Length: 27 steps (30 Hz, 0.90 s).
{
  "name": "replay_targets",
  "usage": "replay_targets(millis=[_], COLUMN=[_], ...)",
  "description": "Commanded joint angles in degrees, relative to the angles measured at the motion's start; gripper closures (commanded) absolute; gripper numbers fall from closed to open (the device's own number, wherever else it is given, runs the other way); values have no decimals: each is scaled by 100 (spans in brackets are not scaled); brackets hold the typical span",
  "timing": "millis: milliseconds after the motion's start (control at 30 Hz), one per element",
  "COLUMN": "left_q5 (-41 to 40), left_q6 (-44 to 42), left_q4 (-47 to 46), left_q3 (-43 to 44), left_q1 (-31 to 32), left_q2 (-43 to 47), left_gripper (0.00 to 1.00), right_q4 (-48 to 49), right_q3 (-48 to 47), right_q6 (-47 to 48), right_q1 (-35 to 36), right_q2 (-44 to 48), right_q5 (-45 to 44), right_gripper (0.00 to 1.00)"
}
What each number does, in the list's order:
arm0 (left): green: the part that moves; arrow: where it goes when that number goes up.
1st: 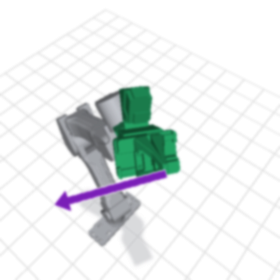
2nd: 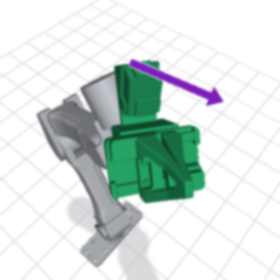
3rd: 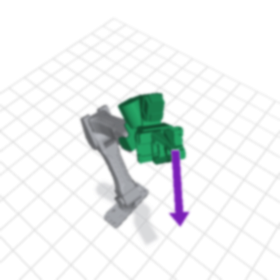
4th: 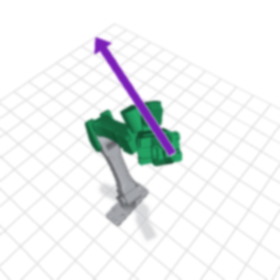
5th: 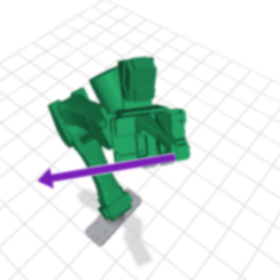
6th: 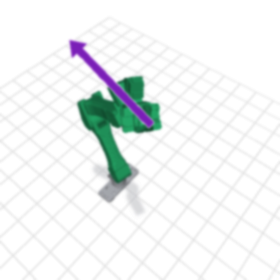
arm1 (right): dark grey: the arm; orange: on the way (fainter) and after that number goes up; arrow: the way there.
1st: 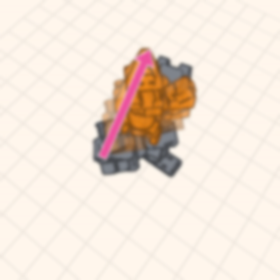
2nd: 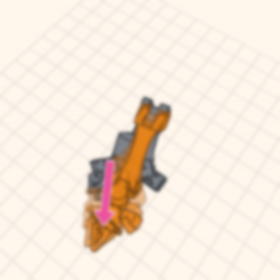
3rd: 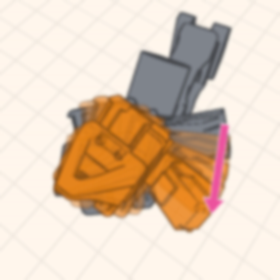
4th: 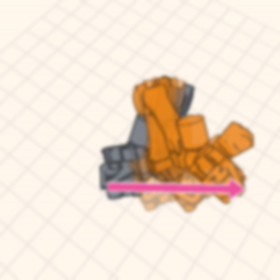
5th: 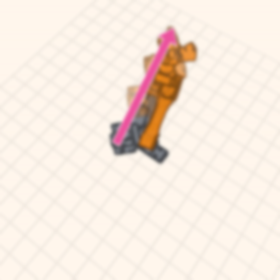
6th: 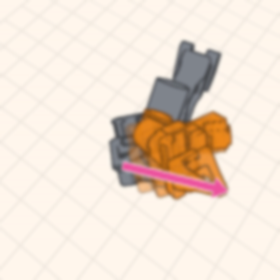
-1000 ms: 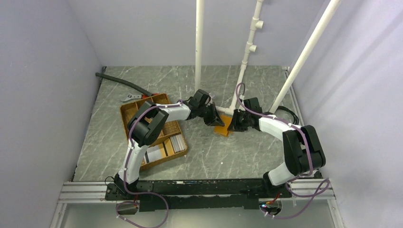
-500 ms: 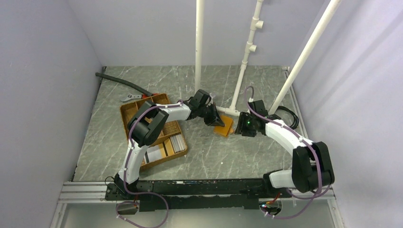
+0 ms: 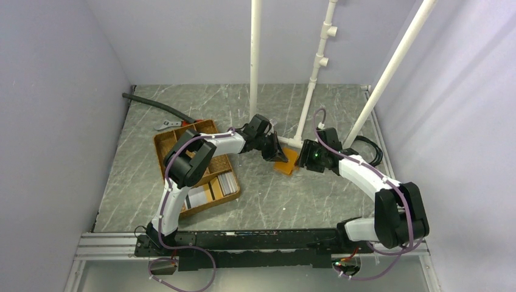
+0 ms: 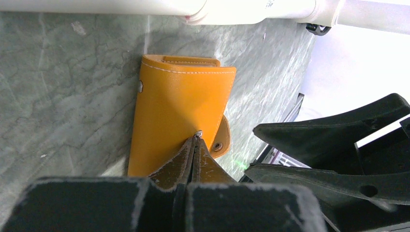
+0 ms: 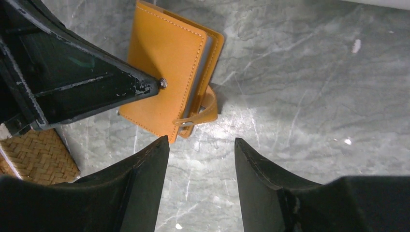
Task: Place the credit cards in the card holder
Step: Close the card holder at the center of the board.
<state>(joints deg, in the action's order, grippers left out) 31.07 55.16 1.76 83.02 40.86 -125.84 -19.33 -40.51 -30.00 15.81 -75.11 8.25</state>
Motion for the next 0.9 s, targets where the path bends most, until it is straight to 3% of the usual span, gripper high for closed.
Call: replay_targets(millis=[0,433,667,867], left_q5=[-488,-505,-495,-487], left_q6=[-278,-260,-284,-302], left_q4=[729,664,679,705], left_q3=[-117,-189,-189,-141], left_q1=[106,99,98,102], left_q2=[-248,-246,-265,-308], left_gripper=[100,100,100,100], right_q4=[435,-248,-618,-620], right_q3=[-173,-1027,-1178,-989], right_q6=[-217,-422,-349,-388], right_q1=[204,1001,1134,1134], right_q2=[-366,-1422,-1264,-991], right_q5=[-150,-2161,-2593,-2344], right_gripper=[45,41,67,75])
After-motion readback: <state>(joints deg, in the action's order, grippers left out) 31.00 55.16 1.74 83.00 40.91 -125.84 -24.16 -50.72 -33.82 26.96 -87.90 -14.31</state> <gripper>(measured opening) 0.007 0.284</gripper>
